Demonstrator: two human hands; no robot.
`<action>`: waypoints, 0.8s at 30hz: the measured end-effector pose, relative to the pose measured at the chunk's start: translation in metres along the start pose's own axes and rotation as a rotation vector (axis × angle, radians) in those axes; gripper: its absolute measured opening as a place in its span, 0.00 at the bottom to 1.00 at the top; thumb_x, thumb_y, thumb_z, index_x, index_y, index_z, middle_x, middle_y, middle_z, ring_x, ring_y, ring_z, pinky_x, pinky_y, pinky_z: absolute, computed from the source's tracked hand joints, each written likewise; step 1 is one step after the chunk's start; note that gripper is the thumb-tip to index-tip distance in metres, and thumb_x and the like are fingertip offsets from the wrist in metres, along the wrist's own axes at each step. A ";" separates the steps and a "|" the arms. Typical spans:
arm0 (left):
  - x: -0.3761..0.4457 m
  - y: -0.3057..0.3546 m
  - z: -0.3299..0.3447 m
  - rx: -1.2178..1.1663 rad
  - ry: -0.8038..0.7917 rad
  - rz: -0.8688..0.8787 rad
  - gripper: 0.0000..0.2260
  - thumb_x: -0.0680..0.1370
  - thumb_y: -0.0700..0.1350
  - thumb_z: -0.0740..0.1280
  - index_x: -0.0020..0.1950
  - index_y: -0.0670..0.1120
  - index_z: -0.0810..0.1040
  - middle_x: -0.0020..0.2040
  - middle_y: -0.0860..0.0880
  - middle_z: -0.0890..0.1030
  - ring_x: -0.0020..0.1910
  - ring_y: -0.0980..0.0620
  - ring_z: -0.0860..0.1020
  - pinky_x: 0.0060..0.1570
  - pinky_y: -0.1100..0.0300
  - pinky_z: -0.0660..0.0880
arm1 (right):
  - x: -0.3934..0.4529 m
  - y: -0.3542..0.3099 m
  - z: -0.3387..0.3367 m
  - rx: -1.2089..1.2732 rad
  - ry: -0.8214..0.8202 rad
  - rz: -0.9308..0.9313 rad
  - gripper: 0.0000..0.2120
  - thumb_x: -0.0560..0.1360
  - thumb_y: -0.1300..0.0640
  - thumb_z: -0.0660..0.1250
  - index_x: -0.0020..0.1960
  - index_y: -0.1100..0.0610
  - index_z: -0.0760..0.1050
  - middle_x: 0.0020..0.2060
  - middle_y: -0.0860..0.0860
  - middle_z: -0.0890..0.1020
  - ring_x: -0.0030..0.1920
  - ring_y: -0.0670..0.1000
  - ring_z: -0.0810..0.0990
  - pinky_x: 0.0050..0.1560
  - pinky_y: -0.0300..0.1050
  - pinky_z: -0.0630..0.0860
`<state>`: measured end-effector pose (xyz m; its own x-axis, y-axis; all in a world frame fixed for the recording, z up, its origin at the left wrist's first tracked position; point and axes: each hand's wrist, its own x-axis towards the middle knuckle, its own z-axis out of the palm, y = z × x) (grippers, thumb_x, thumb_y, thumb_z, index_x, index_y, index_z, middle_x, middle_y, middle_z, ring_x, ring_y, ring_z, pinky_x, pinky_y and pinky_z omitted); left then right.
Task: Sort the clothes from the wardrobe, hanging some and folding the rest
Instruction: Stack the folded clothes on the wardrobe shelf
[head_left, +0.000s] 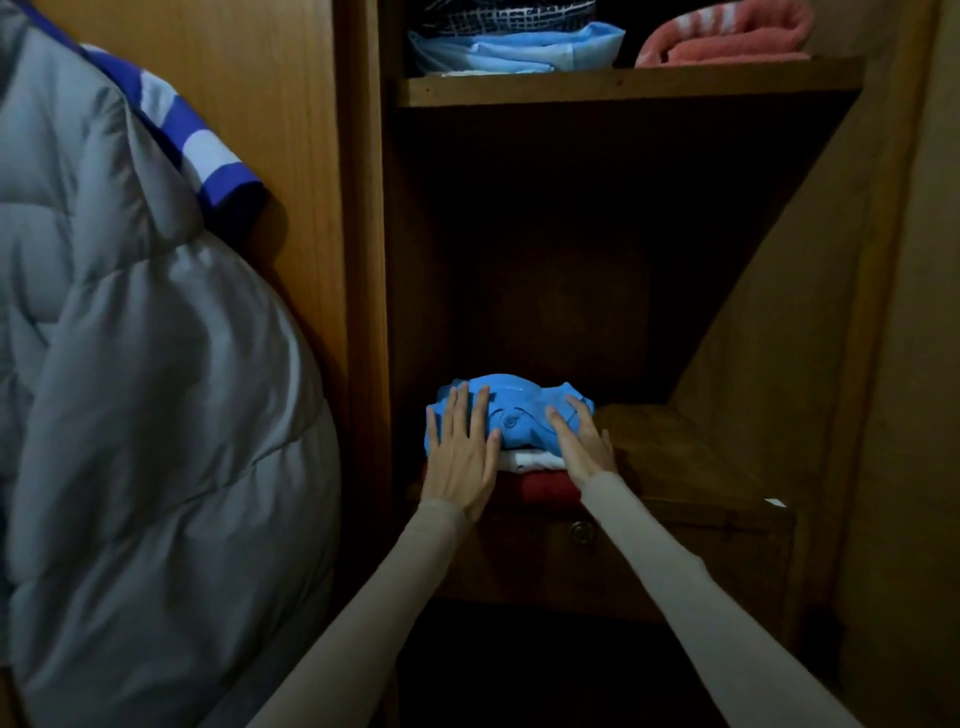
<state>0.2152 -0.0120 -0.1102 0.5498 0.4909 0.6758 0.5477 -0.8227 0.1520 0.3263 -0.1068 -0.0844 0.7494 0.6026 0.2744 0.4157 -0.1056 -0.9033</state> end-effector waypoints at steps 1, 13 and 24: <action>-0.002 -0.004 0.002 0.018 0.004 0.044 0.29 0.74 0.60 0.30 0.74 0.51 0.34 0.78 0.45 0.42 0.76 0.49 0.41 0.70 0.51 0.30 | -0.001 0.003 -0.001 -0.021 -0.007 -0.025 0.26 0.78 0.40 0.55 0.74 0.43 0.56 0.75 0.55 0.50 0.74 0.60 0.53 0.70 0.57 0.57; 0.004 -0.023 0.012 0.166 -0.127 0.147 0.38 0.77 0.68 0.38 0.77 0.43 0.39 0.74 0.40 0.63 0.73 0.45 0.57 0.70 0.44 0.44 | 0.014 0.037 -0.033 -1.057 -0.210 -0.700 0.50 0.72 0.39 0.65 0.74 0.51 0.30 0.75 0.55 0.37 0.76 0.54 0.40 0.74 0.51 0.43; 0.012 -0.036 0.009 0.248 -0.180 -0.007 0.35 0.79 0.63 0.46 0.68 0.45 0.26 0.75 0.45 0.32 0.75 0.49 0.34 0.73 0.50 0.38 | 0.033 0.020 0.015 -1.011 -0.219 -0.617 0.44 0.75 0.40 0.62 0.76 0.51 0.35 0.76 0.55 0.41 0.76 0.55 0.44 0.72 0.52 0.56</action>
<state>0.2077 0.0262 -0.1143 0.6361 0.5575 0.5335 0.6772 -0.7347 -0.0397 0.3516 -0.0774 -0.0983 0.2198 0.8809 0.4193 0.9625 -0.2658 0.0540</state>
